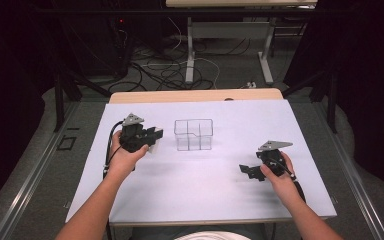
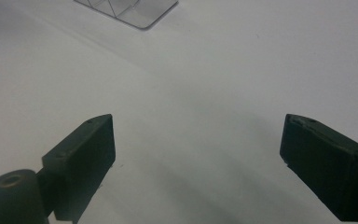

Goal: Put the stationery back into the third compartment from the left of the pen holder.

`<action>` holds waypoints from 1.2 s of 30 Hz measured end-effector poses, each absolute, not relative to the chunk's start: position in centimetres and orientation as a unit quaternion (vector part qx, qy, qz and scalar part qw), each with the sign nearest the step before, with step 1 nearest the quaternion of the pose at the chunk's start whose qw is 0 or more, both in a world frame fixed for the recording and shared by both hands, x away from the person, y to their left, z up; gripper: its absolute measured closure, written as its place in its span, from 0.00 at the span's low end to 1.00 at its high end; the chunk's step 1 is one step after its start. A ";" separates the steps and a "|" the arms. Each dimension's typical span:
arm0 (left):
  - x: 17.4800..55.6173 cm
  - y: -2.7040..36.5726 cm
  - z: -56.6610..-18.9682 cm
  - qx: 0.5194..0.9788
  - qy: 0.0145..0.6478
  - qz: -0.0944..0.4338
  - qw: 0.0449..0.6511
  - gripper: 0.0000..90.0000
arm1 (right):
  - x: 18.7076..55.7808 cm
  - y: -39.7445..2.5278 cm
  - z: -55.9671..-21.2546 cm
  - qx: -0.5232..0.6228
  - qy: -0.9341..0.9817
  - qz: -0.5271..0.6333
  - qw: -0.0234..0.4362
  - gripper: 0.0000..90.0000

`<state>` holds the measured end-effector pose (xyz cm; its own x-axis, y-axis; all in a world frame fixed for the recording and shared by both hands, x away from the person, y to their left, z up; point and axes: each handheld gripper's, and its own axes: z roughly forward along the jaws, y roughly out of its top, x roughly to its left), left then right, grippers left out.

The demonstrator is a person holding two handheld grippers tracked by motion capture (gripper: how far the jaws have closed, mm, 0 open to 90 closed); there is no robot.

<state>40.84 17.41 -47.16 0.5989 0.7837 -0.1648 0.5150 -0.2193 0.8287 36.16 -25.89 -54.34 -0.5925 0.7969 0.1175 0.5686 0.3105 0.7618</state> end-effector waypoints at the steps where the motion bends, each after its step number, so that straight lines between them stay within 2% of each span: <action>1: 40.8 17.3 -47.1 0.765 0.423 0.147 0.463 0.75 | 36.1 -25.9 -54.3 0.433 0.796 0.401 0.138 0.11; 14: 41.0 15.8 -46.6 0.750 0.417 0.159 0.488 0.75 | 36.2 -26.0 -54.3 0.430 0.797 0.401 0.141 0.11; 36: 41.7 10.4 -44.7 0.743 0.380 0.174 0.524 0.75 | 35.9 -25.8 -54.1 0.421 0.798 0.405 0.145 0.11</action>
<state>41.70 10.36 -44.67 0.6516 0.7456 -0.1395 0.3819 -0.1636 0.9096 35.87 -25.80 -54.08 -0.6037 0.7895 0.1106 0.5551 0.3167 0.7691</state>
